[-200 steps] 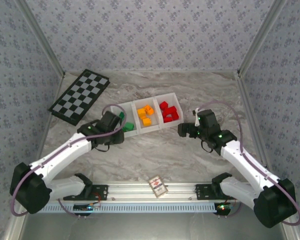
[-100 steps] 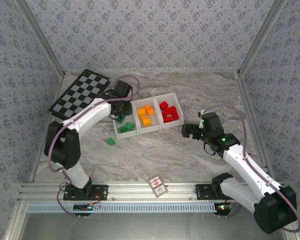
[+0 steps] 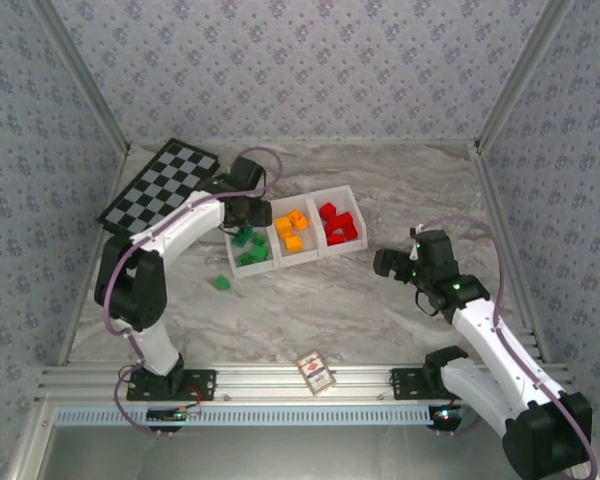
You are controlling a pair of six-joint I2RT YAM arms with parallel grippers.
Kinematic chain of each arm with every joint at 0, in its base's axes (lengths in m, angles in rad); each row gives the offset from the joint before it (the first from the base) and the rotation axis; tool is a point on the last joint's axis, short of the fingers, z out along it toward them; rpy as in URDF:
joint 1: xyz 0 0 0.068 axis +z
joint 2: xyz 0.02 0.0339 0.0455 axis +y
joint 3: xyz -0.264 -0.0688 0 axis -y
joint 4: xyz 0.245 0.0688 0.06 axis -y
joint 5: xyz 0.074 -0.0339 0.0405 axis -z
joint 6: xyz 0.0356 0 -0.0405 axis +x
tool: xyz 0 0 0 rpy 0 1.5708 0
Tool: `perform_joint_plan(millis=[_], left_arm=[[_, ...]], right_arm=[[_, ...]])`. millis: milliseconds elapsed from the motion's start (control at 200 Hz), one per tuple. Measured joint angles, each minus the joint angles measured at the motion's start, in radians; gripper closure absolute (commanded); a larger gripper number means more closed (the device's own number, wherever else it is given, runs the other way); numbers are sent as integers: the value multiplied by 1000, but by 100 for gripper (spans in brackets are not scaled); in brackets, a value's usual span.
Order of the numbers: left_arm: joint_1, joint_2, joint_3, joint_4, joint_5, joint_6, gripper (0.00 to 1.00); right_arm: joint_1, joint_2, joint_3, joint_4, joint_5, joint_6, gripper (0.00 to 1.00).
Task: Sort the legos into containers by color
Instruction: Place the lego in the container.
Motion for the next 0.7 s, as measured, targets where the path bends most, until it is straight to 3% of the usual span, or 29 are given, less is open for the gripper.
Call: perform_joint_plan(millis=[220, 495, 700], left_arm=[[5, -225, -165, 16, 0, 30, 24], [5, -678, -642, 84, 27, 42, 20], [14, -788, -804, 101, 32, 54, 16]], right_arm=[[-11, -2, -7, 0, -12, 3, 0], [-31, -8, -64, 26, -16, 22, 0], [-52, 2, -93, 52, -26, 48, 0]])
